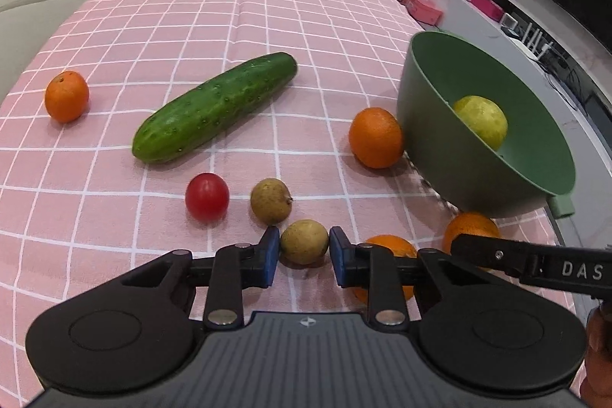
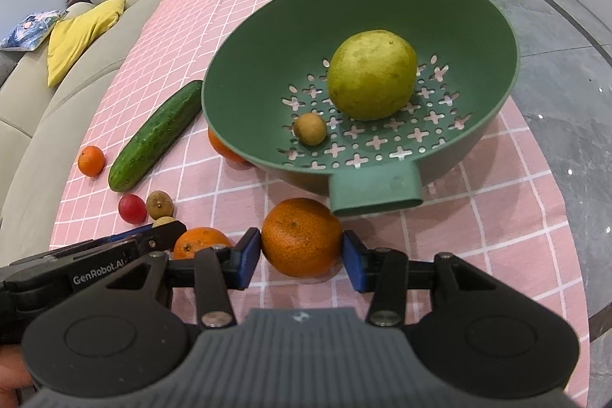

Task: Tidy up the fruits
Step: 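Grasp an orange with the right tool while the left tool grasps a longan, then carry the orange and longan into the colander and release both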

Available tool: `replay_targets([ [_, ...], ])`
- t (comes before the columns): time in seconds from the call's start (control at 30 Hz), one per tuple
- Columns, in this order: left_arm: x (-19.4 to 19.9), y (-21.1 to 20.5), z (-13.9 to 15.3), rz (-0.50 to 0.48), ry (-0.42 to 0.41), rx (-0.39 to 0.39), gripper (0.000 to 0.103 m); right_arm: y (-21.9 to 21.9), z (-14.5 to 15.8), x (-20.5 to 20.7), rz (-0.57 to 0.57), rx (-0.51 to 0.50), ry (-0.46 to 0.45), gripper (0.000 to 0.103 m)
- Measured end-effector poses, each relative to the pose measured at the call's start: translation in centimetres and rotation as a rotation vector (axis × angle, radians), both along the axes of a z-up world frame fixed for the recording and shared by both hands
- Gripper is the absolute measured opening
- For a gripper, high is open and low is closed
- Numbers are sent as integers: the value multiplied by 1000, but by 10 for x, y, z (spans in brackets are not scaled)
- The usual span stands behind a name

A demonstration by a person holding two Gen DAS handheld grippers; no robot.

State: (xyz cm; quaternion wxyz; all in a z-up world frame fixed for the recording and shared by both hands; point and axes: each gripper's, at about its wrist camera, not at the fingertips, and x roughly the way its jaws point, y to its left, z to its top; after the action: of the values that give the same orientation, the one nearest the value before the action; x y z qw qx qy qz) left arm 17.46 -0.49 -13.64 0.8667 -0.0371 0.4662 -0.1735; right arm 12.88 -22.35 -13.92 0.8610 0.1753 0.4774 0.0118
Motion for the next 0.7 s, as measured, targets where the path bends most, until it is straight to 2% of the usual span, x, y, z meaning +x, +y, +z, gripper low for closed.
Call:
replay_targets([
  [0.3,-11,1,10,-24,1,9,31,0,4,-4,21,-11,8,43],
  [0.57,-26,9,42,-19,-52,28,31,1,22,-16,79,8,-12,43],
  [0.7,-32,0,62,-71,-96,62,31,1,45,-26,109,12,-69,43],
])
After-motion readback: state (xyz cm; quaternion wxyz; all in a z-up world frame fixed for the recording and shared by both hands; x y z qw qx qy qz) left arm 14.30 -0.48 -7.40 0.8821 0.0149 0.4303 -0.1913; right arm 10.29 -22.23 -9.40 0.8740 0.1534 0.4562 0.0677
